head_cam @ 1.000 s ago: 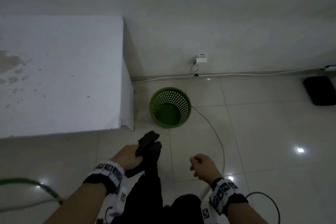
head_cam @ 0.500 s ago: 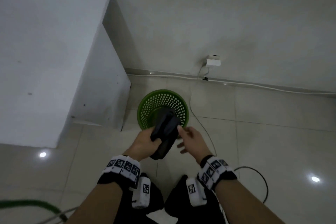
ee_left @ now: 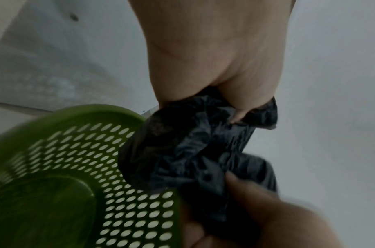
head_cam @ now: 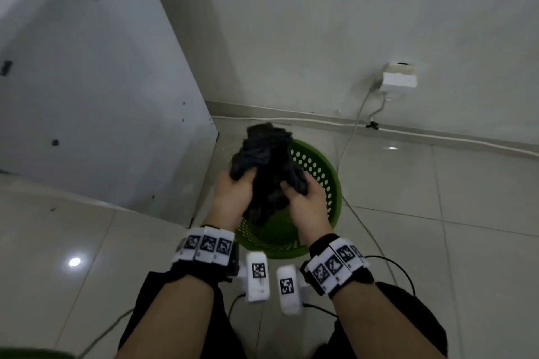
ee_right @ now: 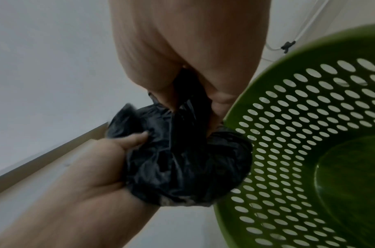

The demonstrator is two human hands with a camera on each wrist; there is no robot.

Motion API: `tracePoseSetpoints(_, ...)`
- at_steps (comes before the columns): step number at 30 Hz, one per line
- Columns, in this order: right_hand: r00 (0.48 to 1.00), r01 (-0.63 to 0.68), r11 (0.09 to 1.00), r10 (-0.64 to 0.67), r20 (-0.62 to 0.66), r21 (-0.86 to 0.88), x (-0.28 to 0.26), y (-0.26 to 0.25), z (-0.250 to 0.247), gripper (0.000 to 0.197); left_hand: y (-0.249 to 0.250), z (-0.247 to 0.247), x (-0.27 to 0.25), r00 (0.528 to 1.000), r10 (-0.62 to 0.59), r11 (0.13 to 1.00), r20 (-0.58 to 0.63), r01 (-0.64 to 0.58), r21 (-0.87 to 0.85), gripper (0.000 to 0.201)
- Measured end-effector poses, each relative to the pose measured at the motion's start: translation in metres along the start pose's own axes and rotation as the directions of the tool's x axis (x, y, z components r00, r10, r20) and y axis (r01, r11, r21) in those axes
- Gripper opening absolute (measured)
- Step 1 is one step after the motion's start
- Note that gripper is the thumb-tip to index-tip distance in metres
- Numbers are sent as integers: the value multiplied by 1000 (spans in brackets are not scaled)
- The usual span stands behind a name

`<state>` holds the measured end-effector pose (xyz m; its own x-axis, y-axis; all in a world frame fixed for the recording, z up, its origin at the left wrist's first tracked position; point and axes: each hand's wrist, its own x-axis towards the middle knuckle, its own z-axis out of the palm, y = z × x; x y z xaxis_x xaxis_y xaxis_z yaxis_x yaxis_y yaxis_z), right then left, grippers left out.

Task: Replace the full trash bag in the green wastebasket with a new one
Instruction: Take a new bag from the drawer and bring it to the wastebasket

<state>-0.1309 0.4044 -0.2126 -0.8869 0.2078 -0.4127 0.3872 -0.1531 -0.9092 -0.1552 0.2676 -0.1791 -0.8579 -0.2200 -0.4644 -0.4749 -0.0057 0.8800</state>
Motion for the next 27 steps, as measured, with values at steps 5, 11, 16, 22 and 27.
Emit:
tracePoseSetpoints(5, 934, -256, 927, 310, -178, 273, 33, 45, -15, 49, 10, -21, 32, 992, 101, 871, -73, -124, -476, 34)
tracePoseSetpoints(11, 971, 76, 985, -109, -213, -158, 28, -1, -9, 55, 18, -29, 43, 981, 192, 886, 12, -168, -432, 34)
tracePoseSetpoints(16, 916, 372, 914, -334, 221, -163, 32, -54, 6, 53, 15, -19, 40, 962, 213, 944, 171, -158, -291, 32)
tracePoseSetpoints(22, 914, 396, 856, -403, 51, -332, 48, -72, -4, 31, 15, -20, 34, 908, 413, 909, -69, -416, -38, 38)
tracePoseSetpoints(27, 855, 511, 800, -510, 93, -314, 33, -100, 9, 26, 26, -4, 4, 709, 702, 671, 68, -691, 268, 45)
